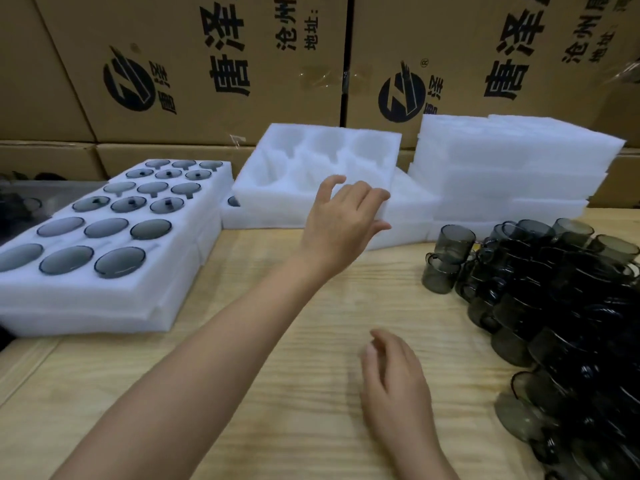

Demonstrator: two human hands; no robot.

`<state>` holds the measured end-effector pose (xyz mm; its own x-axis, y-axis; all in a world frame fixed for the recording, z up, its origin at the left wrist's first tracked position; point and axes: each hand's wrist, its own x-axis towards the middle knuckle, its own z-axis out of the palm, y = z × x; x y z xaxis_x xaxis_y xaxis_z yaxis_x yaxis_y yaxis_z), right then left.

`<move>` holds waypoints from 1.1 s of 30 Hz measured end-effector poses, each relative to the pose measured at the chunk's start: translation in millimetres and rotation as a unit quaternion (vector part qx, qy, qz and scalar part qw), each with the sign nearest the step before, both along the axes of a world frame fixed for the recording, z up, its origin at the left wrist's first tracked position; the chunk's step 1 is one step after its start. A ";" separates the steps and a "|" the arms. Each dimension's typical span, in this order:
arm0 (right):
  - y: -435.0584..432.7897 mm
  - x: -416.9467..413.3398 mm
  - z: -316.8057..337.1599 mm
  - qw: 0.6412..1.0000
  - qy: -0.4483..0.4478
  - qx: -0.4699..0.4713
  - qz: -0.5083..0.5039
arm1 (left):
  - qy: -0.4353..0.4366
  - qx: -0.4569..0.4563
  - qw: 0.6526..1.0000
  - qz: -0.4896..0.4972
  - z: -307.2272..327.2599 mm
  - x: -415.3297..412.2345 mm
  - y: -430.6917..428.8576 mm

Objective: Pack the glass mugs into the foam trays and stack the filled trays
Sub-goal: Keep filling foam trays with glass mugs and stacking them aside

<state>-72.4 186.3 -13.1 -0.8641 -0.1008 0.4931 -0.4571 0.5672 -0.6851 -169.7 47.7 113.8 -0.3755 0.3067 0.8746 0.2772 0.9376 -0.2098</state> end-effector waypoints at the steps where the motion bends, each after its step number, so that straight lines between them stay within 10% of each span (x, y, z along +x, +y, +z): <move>1: 2.1 -0.6 0.9 0.999 -0.018 -0.048 -0.018 | -0.007 -0.011 1.000 0.009 -5.6 19.3 1.8; 10: 16.1 -8.5 17.9 0.892 -0.152 -0.425 -0.031 | -0.217 -0.051 0.972 0.076 -76.4 152.1 50.6; 16: 18.4 -3.8 20.4 0.900 -0.211 -0.360 0.122 | -0.273 0.057 0.958 0.068 -75.7 180.4 52.5; 20: 17.5 0.4 18.7 0.909 -0.233 -0.306 0.158 | -0.151 0.271 0.950 0.046 -46.5 174.5 -9.6; 22: 17.2 -0.1 19.6 0.904 -0.241 -0.313 0.165 | -0.118 0.453 0.883 0.042 -45.9 172.6 -49.7; 26: 14.9 -0.5 23.8 0.904 -0.240 -0.309 0.174 | -0.103 0.812 0.563 -0.116 -70.3 167.9 -89.6; 30: 17.8 -0.3 26.6 0.899 -0.254 -0.326 0.148 | -0.136 0.835 0.490 -0.210 -88.5 163.9 -91.3; 33: 25.2 1.7 31.7 0.912 -0.233 -0.316 0.119 | -0.220 0.795 0.520 -0.221 -93.7 158.8 -87.2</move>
